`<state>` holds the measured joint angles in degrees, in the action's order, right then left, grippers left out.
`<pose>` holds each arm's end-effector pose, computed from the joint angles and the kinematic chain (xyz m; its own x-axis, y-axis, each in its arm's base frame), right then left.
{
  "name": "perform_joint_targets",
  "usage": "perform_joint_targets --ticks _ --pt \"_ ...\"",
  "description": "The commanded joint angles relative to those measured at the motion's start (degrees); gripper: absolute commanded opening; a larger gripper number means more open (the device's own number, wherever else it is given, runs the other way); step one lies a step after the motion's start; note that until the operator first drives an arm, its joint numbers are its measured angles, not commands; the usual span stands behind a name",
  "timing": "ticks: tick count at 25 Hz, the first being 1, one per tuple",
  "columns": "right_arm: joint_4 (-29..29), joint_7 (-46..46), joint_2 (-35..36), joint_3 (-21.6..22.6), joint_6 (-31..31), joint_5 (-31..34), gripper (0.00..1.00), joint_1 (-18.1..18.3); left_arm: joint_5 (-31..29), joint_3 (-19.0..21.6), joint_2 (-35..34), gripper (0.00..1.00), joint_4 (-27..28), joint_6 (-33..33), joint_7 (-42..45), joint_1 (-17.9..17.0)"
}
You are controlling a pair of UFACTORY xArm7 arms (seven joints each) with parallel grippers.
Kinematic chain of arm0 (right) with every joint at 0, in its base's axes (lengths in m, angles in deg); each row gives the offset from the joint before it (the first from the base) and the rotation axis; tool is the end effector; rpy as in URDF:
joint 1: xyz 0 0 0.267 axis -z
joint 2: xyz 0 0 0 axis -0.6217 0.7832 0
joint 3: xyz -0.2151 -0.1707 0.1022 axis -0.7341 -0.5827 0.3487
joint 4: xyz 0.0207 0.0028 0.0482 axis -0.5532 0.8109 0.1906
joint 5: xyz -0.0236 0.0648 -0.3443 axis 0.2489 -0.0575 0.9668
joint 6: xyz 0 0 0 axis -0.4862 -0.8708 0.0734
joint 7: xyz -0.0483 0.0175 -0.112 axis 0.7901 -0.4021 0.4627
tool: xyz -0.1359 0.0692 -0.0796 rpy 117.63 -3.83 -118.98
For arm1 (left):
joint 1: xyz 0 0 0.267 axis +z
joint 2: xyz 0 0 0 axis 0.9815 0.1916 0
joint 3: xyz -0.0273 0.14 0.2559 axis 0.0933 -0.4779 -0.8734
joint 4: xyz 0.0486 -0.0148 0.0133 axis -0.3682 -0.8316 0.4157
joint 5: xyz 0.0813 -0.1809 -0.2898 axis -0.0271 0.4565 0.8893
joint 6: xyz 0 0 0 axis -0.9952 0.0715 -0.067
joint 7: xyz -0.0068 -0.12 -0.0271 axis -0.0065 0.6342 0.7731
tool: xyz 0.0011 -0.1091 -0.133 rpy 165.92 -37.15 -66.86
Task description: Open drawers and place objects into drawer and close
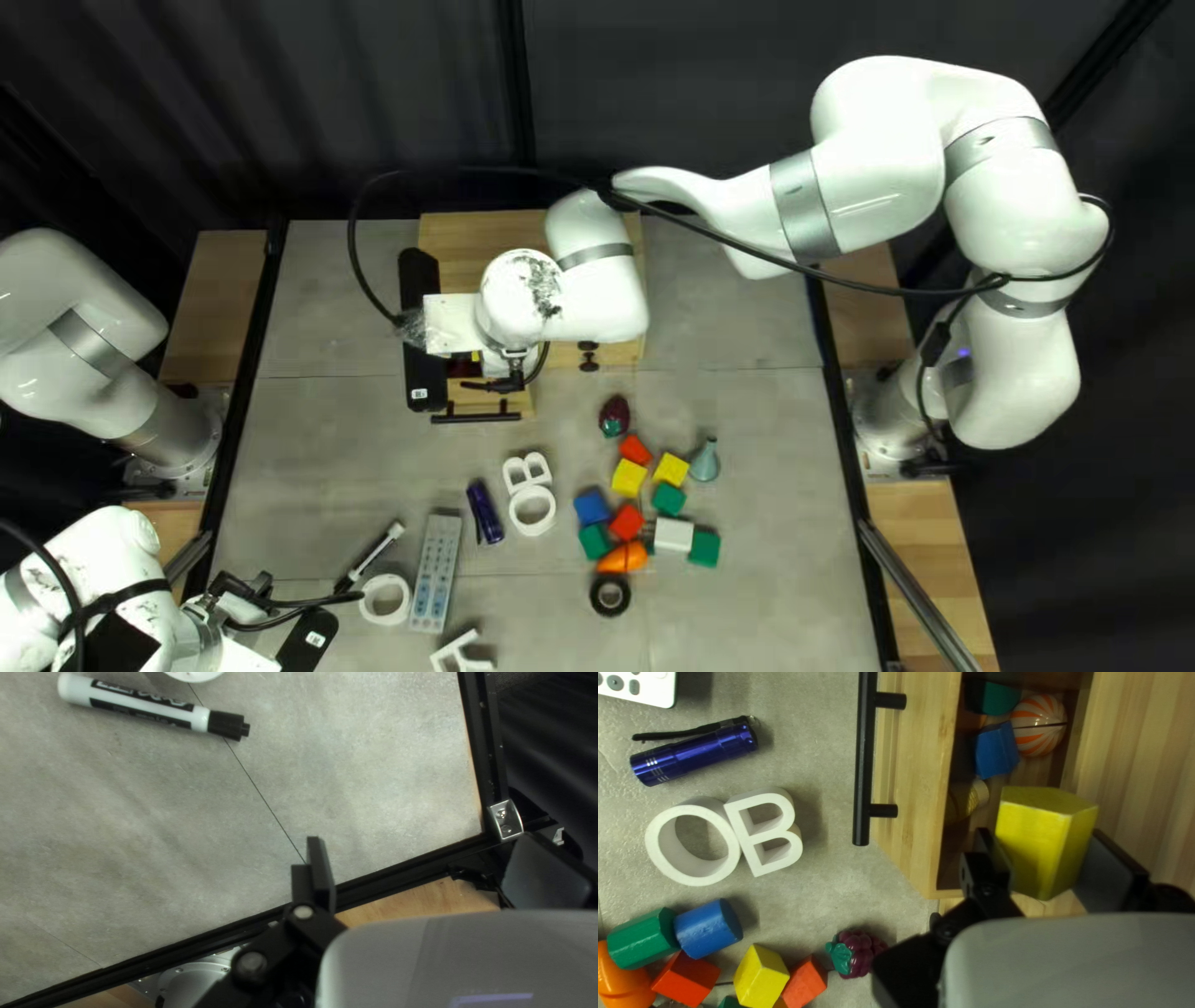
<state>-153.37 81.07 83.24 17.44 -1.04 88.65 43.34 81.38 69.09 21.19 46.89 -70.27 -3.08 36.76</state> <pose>0.5911 -0.0536 0.2002 0.9704 0.1305 0.2030 0.0648 -0.9512 0.3017 0.2066 -0.3050 0.1311 0.8781 -0.4545 -0.1495 -0.4560 -0.8896 0.0257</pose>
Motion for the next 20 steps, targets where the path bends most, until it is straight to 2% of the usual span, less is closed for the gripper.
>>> perform_joint_targets --ticks 1,5,7,11,15,20 --pt "0.0 -0.7 -0.3 0.1 -0.3 0.4 1.00 -0.4 0.0 0.0 0.0 1.00 0.0 0.0 0.0 0.0" --pt "-0.1 -2.1 -1.7 1.2 -2.5 0.9 1.00 -2.1 0.0 0.0 0.0 1.00 0.0 0.0 0.0 0.0" --pt "2.2 -4.5 -3.6 2.5 -2.6 1.7 1.00 -3.9 0.0 0.0 0.0 1.00 0.0 0.0 0.0 0.0" --pt "11.7 -13.0 -8.9 5.4 0.8 2.2 1.00 -7.4 0.0 0.0 0.0 1.00 0.0 0.0 0.0 0.0" --pt "17.8 -20.9 -12.0 8.4 3.0 2.1 1.00 -10.6 0.0 0.0 0.0 1.00 0.0 0.0 0.0 0.0" --pt "17.4 -25.3 -10.8 11.7 1.5 2.3 1.00 -14.2 0.0 0.0 0.0 1.00 0.0 0.0 0.0 0.0"
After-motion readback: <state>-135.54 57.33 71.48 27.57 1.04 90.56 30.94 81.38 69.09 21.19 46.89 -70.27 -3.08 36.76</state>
